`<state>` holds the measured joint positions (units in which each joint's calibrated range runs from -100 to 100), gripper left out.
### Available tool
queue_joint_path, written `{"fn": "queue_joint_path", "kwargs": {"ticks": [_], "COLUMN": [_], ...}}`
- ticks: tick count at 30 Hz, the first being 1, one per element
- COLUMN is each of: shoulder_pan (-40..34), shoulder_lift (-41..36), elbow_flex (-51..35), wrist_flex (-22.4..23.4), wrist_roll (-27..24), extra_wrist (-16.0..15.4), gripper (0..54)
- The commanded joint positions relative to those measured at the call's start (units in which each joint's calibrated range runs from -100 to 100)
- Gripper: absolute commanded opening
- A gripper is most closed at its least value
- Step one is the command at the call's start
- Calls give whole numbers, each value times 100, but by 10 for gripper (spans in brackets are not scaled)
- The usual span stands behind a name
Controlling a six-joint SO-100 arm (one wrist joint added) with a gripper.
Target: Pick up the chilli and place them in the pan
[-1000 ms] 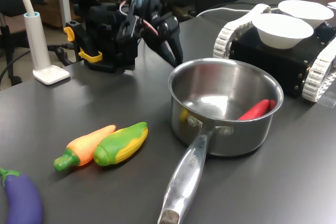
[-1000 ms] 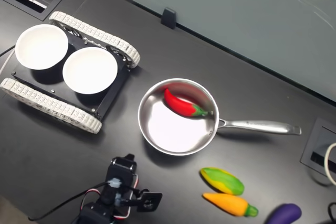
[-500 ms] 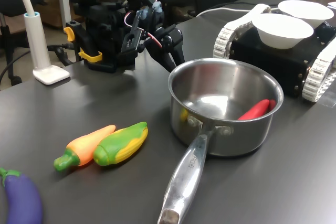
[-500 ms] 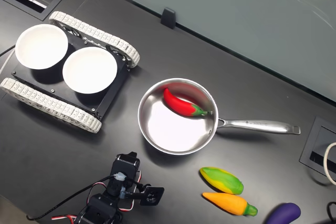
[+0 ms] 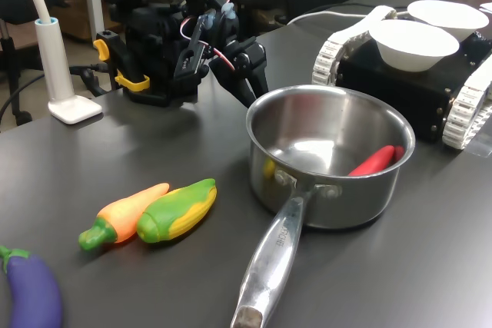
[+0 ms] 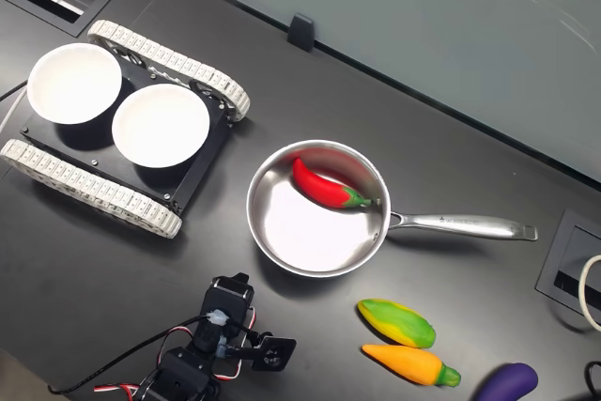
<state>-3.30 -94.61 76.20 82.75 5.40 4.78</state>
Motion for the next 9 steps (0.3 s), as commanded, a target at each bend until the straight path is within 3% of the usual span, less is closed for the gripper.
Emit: {"fn": "queue_joint_path", "kwargs": {"ticks": [1,9], "shoulder_pan": [32,66], "shoulder_lift": [-83,-83], "elbow_flex": [-110,-110], "wrist_flex": [-313,-313], "wrist_roll": [0,-20], "extra_wrist": [-7,-7], "gripper": [1,1]}}
